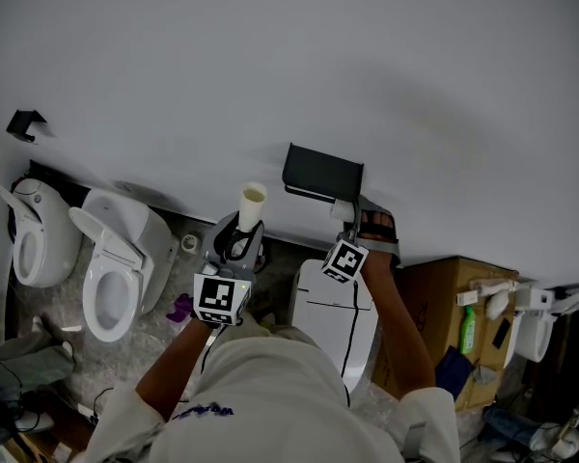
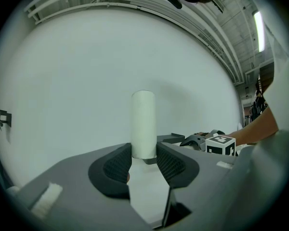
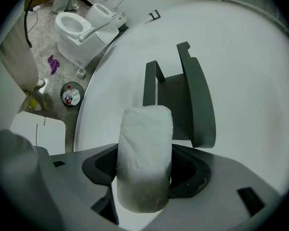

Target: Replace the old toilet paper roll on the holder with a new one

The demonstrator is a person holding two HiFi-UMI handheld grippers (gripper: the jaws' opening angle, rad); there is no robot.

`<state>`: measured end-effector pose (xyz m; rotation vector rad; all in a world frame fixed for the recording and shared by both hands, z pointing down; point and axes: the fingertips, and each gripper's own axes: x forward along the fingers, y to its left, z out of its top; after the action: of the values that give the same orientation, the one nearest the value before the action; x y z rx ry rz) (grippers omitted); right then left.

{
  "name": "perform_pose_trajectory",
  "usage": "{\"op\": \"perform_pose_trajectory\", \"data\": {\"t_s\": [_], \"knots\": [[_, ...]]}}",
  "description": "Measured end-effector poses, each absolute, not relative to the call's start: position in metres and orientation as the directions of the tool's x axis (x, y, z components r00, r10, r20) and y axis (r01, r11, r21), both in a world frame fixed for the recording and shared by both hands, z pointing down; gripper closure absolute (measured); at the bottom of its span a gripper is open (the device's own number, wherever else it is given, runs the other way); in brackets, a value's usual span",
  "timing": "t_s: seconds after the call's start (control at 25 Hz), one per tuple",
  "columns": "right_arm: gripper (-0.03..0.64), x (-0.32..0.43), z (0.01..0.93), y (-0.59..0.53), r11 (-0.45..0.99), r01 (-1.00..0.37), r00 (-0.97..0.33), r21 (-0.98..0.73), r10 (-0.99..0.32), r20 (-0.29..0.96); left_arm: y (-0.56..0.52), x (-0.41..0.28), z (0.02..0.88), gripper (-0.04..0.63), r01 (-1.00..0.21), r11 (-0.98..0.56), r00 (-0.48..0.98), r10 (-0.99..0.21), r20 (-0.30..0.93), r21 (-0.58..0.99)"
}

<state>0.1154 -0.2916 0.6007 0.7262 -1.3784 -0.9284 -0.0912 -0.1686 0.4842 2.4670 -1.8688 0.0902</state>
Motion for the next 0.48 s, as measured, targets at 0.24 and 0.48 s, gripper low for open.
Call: {"op": "perform_pose_trajectory", "data": {"t_s": [0.24, 0.48], "knots": [[0.327, 0.115, 0.601, -0.291, 0.451, 0.098, -0.021, 0.887, -0.890, 0.455, -0.171, -0.092, 0.482, 0.436, -0.962, -0.274, 0.274, -0.959, 0.074, 0.009], [0.327, 0.109, 0.600, -0.285, 0.391, 0.031, -0.011, 0.920, -0.920, 0.392, -0.170, -0.099, 0.472, 0.436, -0.950, -0.311, 0.311, -0.948, 0.072, 0.000]]}}
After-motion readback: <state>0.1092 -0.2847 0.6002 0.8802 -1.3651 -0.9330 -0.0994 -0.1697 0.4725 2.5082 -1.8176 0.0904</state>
